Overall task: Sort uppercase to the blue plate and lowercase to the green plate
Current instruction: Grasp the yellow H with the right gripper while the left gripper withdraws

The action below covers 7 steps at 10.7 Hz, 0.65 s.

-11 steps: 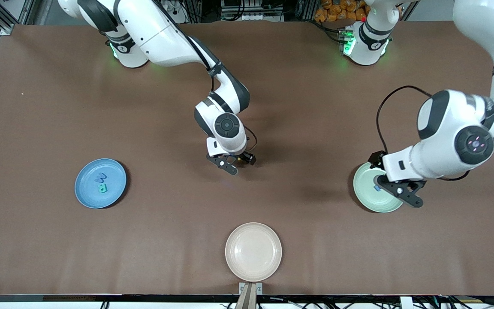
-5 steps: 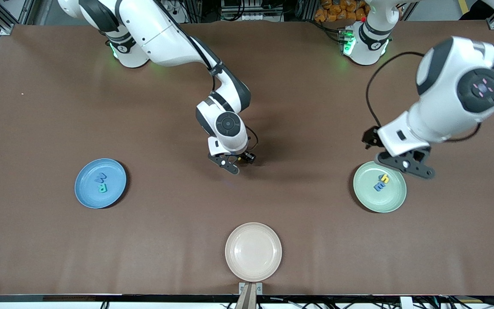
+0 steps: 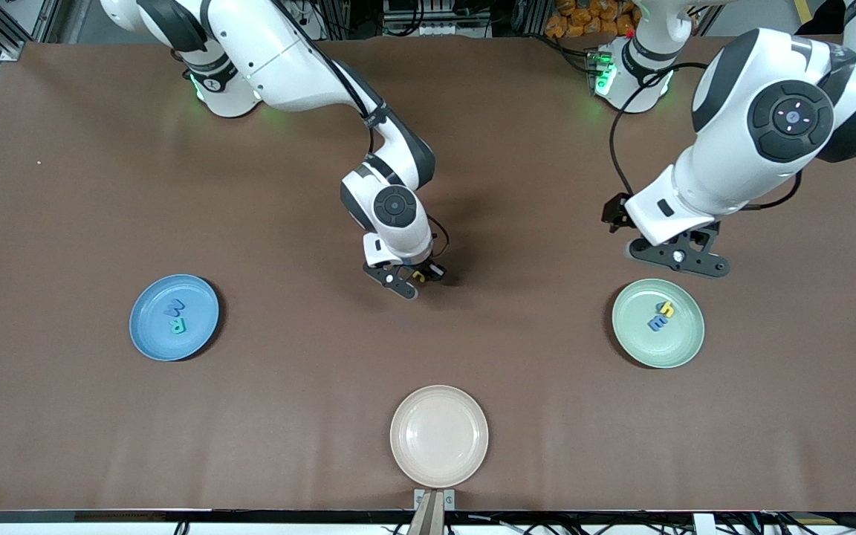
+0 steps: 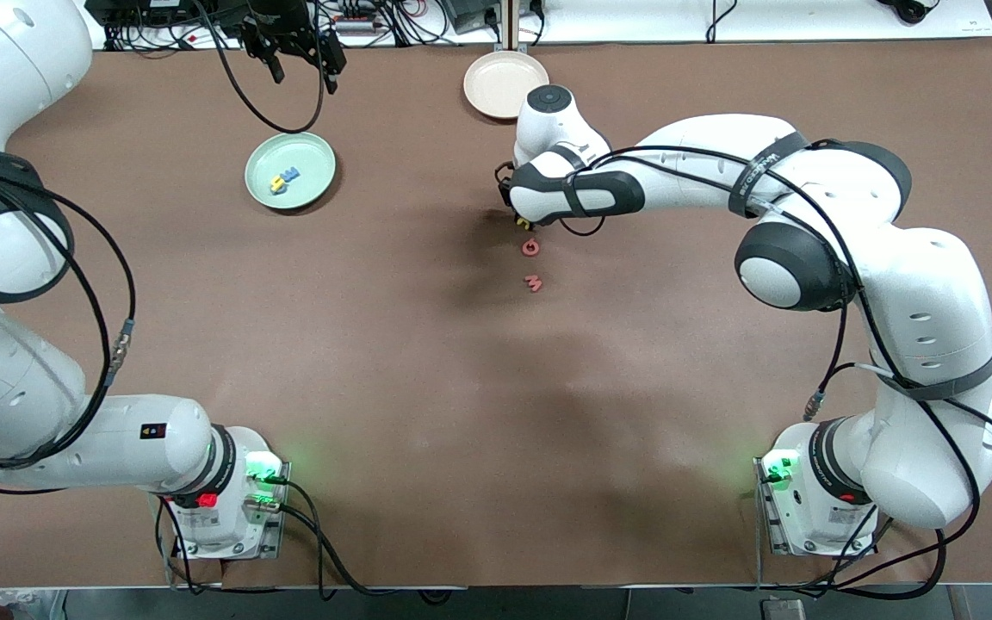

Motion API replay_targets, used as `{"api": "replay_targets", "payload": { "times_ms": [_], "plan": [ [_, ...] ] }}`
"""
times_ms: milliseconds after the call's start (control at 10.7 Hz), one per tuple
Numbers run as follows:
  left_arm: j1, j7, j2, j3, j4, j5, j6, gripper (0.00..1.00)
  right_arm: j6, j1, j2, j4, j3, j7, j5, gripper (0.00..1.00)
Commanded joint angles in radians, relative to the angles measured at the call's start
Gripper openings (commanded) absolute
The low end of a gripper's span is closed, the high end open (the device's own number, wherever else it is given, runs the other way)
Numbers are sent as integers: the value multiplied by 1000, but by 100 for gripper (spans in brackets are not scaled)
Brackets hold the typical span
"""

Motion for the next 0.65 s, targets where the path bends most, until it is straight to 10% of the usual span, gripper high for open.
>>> {"api": "replay_targets", "payload": {
  "times_ms": [0,561],
  "plan": [
    [-2,-17,-45,-10,-47,-31,-5,100,8,-10,-16,-33,-7,-19,-16,0],
    [-34,-26,-35,-75,-47,-86,14,100,-224,-211,-106,-18,-6,-374,-8,0]
  ]
}}
